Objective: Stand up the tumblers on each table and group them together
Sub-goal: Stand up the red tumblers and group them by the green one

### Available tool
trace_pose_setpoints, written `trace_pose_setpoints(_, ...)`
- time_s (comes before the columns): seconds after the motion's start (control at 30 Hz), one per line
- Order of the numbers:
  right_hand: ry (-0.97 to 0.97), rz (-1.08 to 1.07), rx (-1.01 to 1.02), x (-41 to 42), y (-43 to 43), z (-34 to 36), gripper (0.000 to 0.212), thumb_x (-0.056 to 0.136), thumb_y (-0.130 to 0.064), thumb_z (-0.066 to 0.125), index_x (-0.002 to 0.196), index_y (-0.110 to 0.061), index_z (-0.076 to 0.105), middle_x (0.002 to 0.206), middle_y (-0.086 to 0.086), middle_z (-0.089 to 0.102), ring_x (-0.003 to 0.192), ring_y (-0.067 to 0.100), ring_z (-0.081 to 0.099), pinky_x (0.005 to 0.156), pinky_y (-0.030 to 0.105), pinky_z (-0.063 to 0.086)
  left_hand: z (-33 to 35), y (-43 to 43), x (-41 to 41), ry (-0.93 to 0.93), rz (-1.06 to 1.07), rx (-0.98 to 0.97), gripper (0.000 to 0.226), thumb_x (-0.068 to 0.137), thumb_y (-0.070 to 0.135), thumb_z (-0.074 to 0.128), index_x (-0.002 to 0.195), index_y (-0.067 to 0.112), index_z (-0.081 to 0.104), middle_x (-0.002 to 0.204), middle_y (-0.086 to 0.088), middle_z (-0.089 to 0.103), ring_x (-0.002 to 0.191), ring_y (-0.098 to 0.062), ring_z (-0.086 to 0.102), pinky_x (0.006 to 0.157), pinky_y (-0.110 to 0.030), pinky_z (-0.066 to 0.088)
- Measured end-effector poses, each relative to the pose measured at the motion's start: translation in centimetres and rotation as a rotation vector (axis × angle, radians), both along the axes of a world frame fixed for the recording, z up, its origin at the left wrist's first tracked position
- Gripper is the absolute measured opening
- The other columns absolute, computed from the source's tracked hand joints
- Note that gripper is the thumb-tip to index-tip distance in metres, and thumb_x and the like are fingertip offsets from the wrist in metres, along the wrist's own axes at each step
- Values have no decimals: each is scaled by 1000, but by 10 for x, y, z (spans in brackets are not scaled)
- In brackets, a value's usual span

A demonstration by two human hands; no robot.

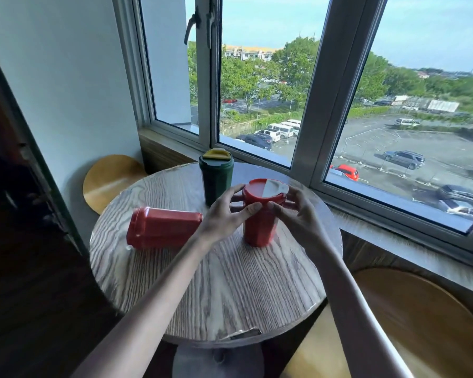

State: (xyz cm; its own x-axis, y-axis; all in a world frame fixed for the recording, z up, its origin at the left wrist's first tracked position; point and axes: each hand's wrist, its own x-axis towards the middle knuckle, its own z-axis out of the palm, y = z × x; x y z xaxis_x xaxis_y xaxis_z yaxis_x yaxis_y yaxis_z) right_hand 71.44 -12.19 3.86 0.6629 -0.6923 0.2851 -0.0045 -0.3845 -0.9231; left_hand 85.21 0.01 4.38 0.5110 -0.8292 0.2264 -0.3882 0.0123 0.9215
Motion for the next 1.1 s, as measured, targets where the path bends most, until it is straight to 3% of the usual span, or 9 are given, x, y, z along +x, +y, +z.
trace_pose_setpoints(0.1, 31, -132, -39, 2, 8, 0, 94, 67, -64, 69, 140, -16, 36, 136, 12, 48, 112, 20, 57, 91, 38, 51, 3, 4, -1, 51, -34, 36, 81, 78, 47, 67, 145, 20, 31, 143, -7, 46, 117, -14, 52, 102, -36, 46)
trace_pose_setpoints(0.17, -24, -365, -198, 3, 25, 0, 86, 71, -64, 64, 138, -17, 38, 133, 12, 43, 110, 20, 53, 83, 33, 47, 5, 14, -2, 120, -74, 50, 86, 76, 50, 66, 146, 19, 28, 147, -7, 41, 123, -15, 49, 105, -38, 44)
trace_pose_setpoints(0.23, -130, -468, -346, 8, 52, 4, 68, 75, -52, 58, 131, -18, 44, 126, 9, 44, 109, 20, 50, 82, 29, 43, 8, 30, 0, 94, -61, 46, 80, 80, 49, 63, 146, 18, 30, 148, -7, 40, 123, -12, 47, 99, -28, 45)
trace_pose_setpoints(0.43, -29, 29, -606, 56, 83, 17, 53, 82, -45, 60, 127, -20, 49, 118, 1, 52, 108, 18, 53, 88, 35, 47, -4, 113, 36, -131, 329, -66, 69, 69, 67, 58, 125, 28, 55, 130, 3, 58, 114, -4, 57, 91, -22, 47)
trace_pose_setpoints(0.53, 232, 291, -646, 87, 83, 18, 65, 83, -43, 65, 138, -23, 38, 131, 4, 48, 119, 18, 48, 100, 38, 43, -19, 144, 55, -137, 464, -50, 57, 68, 62, 64, 118, 35, 57, 127, 6, 57, 116, -4, 54, 99, -32, 47)
trace_pose_setpoints(0.63, 540, 447, -731, 114, 82, 16, 73, 81, -45, 66, 142, -28, 31, 139, 4, 40, 129, 21, 37, 106, 41, 37, -34, 158, 73, -160, 553, 35, 66, 63, 65, 69, 121, 36, 55, 134, 4, 50, 125, -11, 48, 106, -43, 42)
trace_pose_setpoints(0.87, 721, 552, -784, 143, 79, 16, 75, 74, -43, 73, 137, -26, 36, 129, 6, 47, 109, 19, 48, 94, 41, 47, -47, 158, 81, -81, 446, 132, 71, 74, 30, 78, 137, 25, 44, 118, 8, 59, 112, -12, 58, 96, -26, 46)
trace_pose_setpoints(0.97, 754, 553, -828, 147, 78, 16, 79, 73, -41, 74, 139, -23, 34, 129, 5, 51, 110, 23, 53, 95, 43, 46, -50, 155, 83, -120, 510, 99, 63, 76, 28, 77, 133, 22, 50, 118, 5, 62, 112, -11, 58, 94, -26, 47)
trace_pose_setpoints(1.1, 644, 521, -772, 146, 74, 6, 74, 72, -39, 75, 136, -23, 40, 122, 0, 55, 102, 18, 55, 89, 39, 50, -47, 153, 85, -136, 532, 76, 60, 77, 28, 77, 131, 21, 52, 120, 8, 60, 106, -5, 56, 82, -6, 42)
